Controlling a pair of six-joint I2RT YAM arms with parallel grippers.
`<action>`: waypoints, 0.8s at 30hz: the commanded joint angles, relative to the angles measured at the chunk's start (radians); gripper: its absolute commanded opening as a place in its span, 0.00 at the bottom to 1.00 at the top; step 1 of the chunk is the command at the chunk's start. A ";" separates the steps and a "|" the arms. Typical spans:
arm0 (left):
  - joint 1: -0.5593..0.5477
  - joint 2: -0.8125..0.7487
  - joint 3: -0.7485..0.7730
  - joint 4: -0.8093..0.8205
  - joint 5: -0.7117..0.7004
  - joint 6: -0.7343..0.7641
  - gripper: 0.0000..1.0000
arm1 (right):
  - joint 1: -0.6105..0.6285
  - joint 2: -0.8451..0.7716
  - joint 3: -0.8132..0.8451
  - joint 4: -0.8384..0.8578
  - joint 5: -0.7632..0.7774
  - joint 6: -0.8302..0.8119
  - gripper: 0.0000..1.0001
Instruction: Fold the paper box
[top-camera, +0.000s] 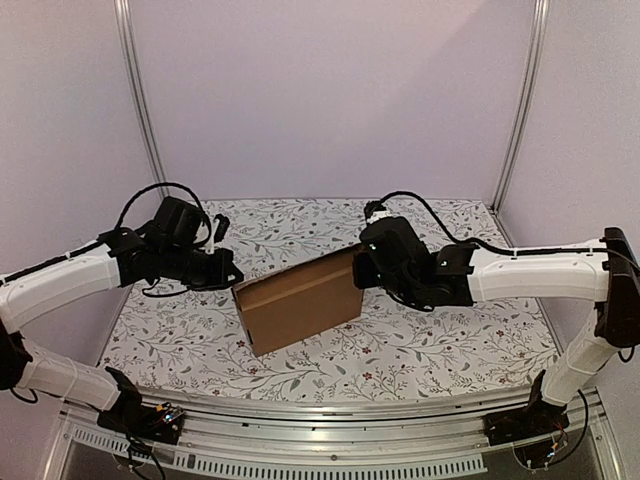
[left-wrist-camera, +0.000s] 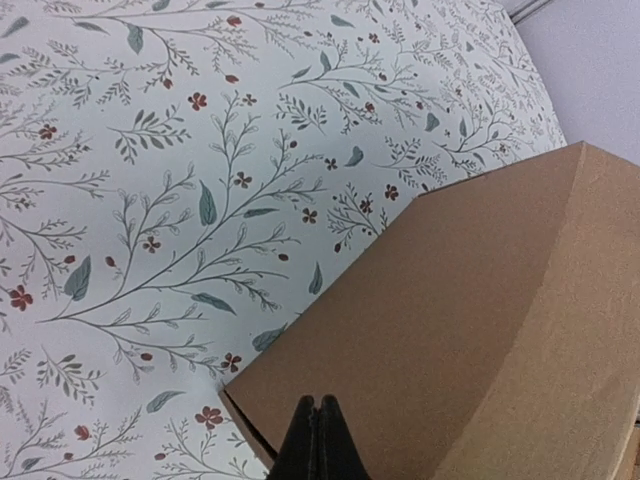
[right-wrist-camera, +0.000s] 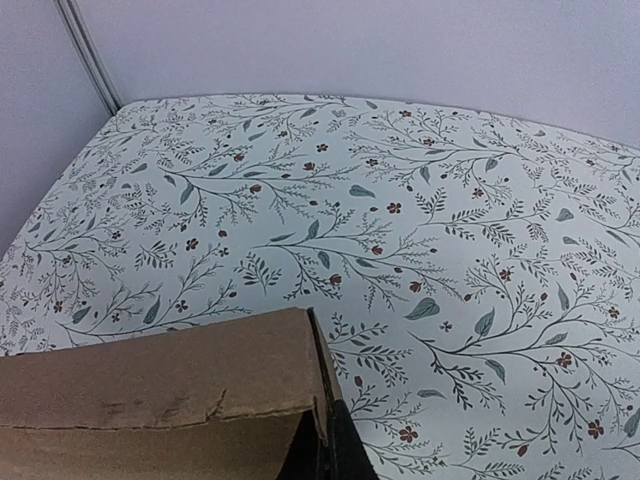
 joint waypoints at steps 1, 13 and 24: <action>-0.007 -0.027 -0.064 0.013 0.020 -0.017 0.00 | 0.008 0.062 -0.006 -0.133 -0.049 0.014 0.00; -0.007 -0.051 0.100 -0.078 -0.119 0.066 0.01 | 0.007 0.055 0.017 -0.142 -0.076 -0.048 0.00; -0.008 0.045 0.196 0.035 0.181 0.124 0.00 | 0.008 0.049 0.028 -0.144 -0.102 -0.104 0.00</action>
